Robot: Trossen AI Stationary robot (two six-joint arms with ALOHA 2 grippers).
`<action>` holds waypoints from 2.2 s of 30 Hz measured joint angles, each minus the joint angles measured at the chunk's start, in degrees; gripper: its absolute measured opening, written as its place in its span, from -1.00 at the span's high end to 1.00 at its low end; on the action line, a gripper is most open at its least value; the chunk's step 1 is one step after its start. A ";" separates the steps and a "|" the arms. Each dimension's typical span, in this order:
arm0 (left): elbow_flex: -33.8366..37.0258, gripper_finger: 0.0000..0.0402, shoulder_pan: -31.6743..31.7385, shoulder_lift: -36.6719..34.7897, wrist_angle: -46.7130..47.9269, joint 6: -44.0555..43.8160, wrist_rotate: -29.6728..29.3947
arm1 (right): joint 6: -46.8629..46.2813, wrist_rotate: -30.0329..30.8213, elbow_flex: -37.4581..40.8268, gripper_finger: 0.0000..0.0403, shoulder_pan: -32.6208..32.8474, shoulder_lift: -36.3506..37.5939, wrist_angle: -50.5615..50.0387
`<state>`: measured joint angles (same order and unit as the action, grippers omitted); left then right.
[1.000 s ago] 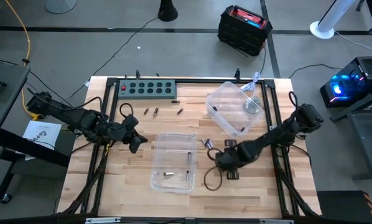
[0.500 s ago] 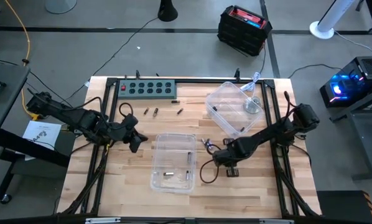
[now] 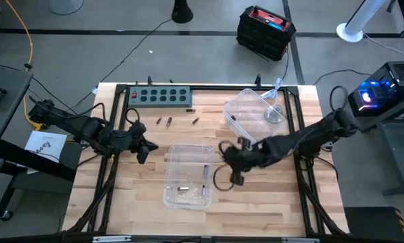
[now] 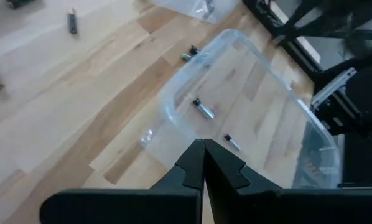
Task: Sort batteries
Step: Put the silver battery into the left transparent bin, then move the right transparent bin to the top center of the table
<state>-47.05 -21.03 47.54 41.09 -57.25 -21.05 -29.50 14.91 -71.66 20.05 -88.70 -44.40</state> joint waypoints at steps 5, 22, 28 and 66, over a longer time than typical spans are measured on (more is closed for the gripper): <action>0.00 1.00 0.00 -0.36 0.87 1.13 -2.45 | 7.43 -1.90 -4.29 0.95 -2.30 -0.21 12.69; 0.00 1.00 0.01 -0.36 0.95 2.01 -2.13 | 2.87 -9.40 -4.46 0.08 -8.92 -2.38 23.60; 0.00 1.00 0.01 -0.32 0.95 1.89 -2.21 | -6.41 -4.01 -4.36 0.09 -7.40 0.29 2.46; 0.00 1.00 -0.01 -0.30 1.08 2.00 -6.65 | -39.77 17.25 12.08 1.00 -15.63 2.24 -27.99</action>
<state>-47.05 -21.04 47.24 42.17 -55.24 -27.70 -69.28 32.16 -59.59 4.43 -86.46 -72.39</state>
